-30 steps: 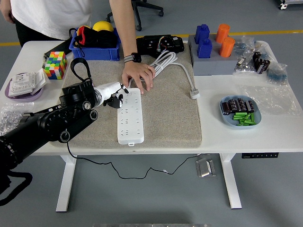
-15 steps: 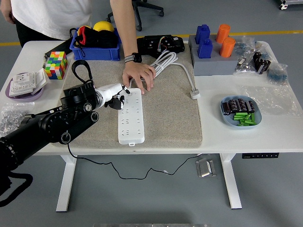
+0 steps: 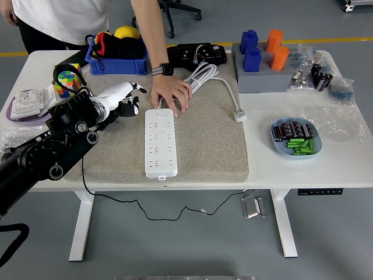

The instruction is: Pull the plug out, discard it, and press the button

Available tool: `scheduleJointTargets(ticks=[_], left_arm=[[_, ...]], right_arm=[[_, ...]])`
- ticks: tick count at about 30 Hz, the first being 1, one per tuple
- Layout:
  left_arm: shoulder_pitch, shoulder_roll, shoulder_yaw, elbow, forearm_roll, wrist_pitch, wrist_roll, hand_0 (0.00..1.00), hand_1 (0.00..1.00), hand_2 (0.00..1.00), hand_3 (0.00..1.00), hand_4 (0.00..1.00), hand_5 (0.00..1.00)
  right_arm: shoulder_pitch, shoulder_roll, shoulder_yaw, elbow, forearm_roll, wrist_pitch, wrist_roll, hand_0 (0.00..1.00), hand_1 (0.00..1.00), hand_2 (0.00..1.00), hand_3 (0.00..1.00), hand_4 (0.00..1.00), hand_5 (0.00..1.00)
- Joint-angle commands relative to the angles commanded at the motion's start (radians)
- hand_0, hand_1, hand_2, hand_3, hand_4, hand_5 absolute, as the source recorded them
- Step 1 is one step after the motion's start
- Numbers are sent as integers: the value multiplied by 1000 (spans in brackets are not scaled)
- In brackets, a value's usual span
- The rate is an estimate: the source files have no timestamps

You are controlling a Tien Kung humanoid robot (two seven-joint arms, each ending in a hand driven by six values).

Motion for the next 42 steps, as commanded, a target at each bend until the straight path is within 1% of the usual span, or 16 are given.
scheduleJointTargets(ticks=[2, 3, 4, 9, 10, 15, 16, 21, 22, 24, 27, 28, 33, 34, 38, 42], left_arm=[[52, 17, -79, -51, 29, 44, -56, 65, 18, 139, 811, 2, 2], [74, 22, -118, -68, 35, 50, -71, 65, 18, 139, 811, 2, 2], [96, 26, -159, -85, 39, 50, -77, 276, 289, 400, 844, 586, 2], [194, 38, -339, -136, 70, 55, -106, 276, 289, 400, 844, 586, 2], [208, 39, -363, -141, 74, 61, -114, 821, 835, 798, 894, 779, 126], [291, 34, -503, -160, 81, 94, -163, 821, 835, 798, 894, 779, 126], [305, 32, -527, -161, 79, 96, -170, 914, 958, 930, 919, 824, 319], [352, 27, -615, -163, 69, 86, -177, 914, 958, 930, 919, 824, 319], [359, 26, -627, -163, 63, 86, -181, 998, 998, 998, 988, 936, 710], [361, 26, -630, -163, 62, 86, -182, 998, 998, 998, 988, 936, 710], [392, 21, -670, -173, 54, 93, -199, 998, 998, 998, 988, 936, 710], [398, 22, -679, -174, 52, 96, -206, 998, 998, 998, 998, 925, 887], [423, 28, -718, -183, 34, 114, -240, 998, 998, 998, 998, 925, 887], [427, 29, -724, -184, 33, 114, -240, 998, 998, 998, 998, 906, 848], [444, 36, -732, -187, 32, 113, -234, 998, 998, 998, 998, 906, 848], [478, 32, -744, -204, 28, 109, -227, 995, 998, 997, 998, 891, 820]], right_arm=[[-1, 0, 3, 0, -2, 0, 0, 767, 729, 724, 713, 883, 658], [-1, 0, 4, 1, -2, 0, 0, 767, 729, 724, 713, 883, 658], [-1, 0, 5, 2, -2, 0, 0, 767, 729, 724, 713, 883, 658], [3, 0, 13, 3, -6, 0, 0, 767, 729, 724, 713, 883, 658], [4, 1, 14, 3, -6, 0, 0, 767, 729, 724, 713, 883, 658], [11, 0, 23, 4, -8, 0, 0, 767, 729, 724, 713, 883, 658], [12, 0, 25, 4, -9, 0, 0, 767, 729, 724, 713, 883, 658], [14, -1, 32, 2, -11, 0, 0, 767, 729, 724, 713, 883, 658], [14, -1, 35, 1, -12, -1, 0, 767, 729, 724, 713, 883, 658], [14, -1, 35, 1, -13, -1, 0, 767, 729, 724, 713, 883, 658], [15, -1, 43, -3, -17, 0, 0, 767, 729, 724, 713, 883, 658], [16, 0, 46, -4, -18, 0, 0, 767, 729, 724, 713, 883, 658], [29, 0, 37, -5, -20, 2, 0, 767, 729, 724, 713, 883, 658], [32, -1, 35, -4, -19, 2, 0, 767, 729, 724, 713, 883, 658], [34, 0, 42, -6, -24, 3, 0, 767, 729, 724, 713, 883, 658], [30, 4, 65, -3, -24, 1, 2, 767, 729, 724, 713, 883, 658]])
